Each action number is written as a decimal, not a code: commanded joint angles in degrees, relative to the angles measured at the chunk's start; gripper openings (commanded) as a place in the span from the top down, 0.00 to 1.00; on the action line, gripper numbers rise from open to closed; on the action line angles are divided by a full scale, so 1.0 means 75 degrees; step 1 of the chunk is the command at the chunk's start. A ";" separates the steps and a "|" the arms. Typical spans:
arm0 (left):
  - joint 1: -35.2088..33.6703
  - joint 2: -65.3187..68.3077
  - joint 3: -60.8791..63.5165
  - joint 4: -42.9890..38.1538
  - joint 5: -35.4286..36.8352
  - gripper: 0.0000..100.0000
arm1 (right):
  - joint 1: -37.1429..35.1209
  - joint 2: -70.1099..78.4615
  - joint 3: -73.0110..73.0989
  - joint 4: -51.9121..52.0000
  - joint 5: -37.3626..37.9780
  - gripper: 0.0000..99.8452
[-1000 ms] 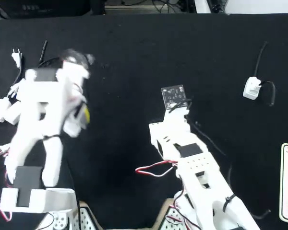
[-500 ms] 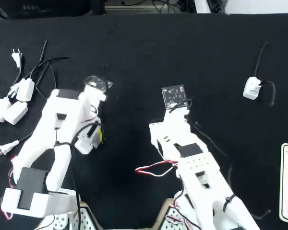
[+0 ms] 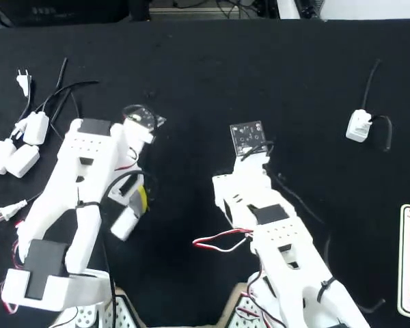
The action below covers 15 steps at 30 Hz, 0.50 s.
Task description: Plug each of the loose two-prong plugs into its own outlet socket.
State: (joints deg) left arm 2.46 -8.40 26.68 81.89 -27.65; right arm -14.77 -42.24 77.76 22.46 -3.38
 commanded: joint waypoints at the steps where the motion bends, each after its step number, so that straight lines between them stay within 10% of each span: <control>1: -0.0193 -0.0117 -0.0006 -0.0211 -0.0141 0.75 | -0.0094 -0.0287 -0.0533 0.0035 -0.0047 0.97; 15: -0.2796 -0.0059 -0.0709 -0.0164 -0.1008 0.75 | -0.0094 -0.0287 -0.0533 0.0035 -0.0047 0.97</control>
State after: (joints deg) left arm -15.65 -8.40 22.46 82.95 -33.98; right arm -14.77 -42.24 77.76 22.46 -3.38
